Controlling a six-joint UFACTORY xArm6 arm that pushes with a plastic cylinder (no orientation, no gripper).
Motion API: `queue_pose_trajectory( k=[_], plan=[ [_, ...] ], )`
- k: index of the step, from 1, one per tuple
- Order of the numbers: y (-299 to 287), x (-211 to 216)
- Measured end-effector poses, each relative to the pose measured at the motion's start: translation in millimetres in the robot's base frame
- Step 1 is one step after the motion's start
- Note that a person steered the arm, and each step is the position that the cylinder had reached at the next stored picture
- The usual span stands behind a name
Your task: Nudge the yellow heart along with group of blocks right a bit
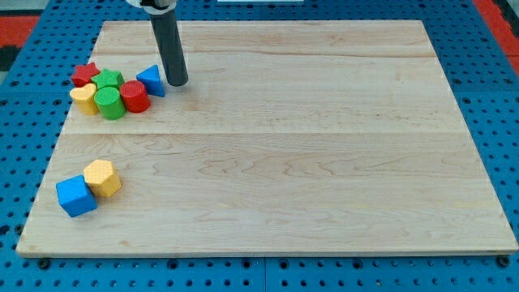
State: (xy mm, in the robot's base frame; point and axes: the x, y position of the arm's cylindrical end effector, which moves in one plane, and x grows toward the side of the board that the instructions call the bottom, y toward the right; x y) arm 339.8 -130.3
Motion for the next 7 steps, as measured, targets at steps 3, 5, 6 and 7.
queue_pose_trajectory(
  k=[3,5,6,7],
  plan=[
    [-1,-3],
    [43,27],
    [57,89],
    [28,101]
  ],
)
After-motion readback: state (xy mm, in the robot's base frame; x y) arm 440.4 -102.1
